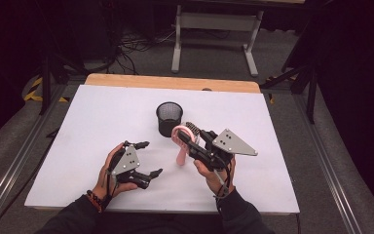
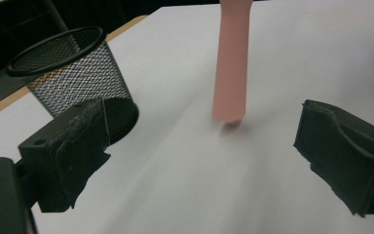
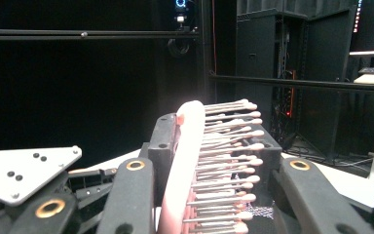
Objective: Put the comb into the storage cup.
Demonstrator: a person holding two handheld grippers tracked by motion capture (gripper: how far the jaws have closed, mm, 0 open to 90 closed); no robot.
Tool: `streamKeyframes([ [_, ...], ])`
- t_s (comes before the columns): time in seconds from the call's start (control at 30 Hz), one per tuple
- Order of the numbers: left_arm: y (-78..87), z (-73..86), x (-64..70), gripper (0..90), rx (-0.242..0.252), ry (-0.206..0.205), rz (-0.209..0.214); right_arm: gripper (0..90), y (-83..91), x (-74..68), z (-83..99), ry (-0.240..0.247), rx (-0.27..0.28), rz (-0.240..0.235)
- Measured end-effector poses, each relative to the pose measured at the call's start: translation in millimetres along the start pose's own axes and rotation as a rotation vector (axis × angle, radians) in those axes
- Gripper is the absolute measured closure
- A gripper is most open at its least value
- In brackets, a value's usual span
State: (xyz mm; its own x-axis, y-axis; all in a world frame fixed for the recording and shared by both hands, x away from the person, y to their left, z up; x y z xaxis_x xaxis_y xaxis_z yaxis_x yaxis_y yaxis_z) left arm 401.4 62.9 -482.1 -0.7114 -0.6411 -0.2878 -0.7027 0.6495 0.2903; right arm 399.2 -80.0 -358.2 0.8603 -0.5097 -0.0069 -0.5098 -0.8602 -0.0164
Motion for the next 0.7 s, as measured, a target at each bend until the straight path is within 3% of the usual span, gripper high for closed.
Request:
streamKeyframes([
  [0.27, 20.2, 2.2, -19.1, 5.8, 0.03, 0.029, -0.018, 63.3, 3.0, 2.2, -1.6, 0.01, -0.006, 0.001],
  [0.7, 44.8, 20.9, -37.4, 4.8, 0.016, 0.027, -0.042, 63.3, 6.3, 4.7, -4.1, 0.023, -0.011, 0.004],
])
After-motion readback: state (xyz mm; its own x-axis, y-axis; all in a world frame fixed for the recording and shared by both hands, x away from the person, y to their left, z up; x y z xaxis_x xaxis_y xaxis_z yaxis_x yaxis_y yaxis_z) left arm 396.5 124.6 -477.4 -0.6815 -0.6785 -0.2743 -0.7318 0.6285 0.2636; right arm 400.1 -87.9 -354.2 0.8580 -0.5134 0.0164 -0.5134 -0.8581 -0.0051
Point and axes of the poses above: each handheld gripper's, and its own axes: y roughly backward along the jaws, z roughly out of its underside, x roughly to its right, the point moved 9 cm from there along -y, roughly forward along the jaws, and after that the axes turned 13 degrees about -z, right-handed, at the moved point
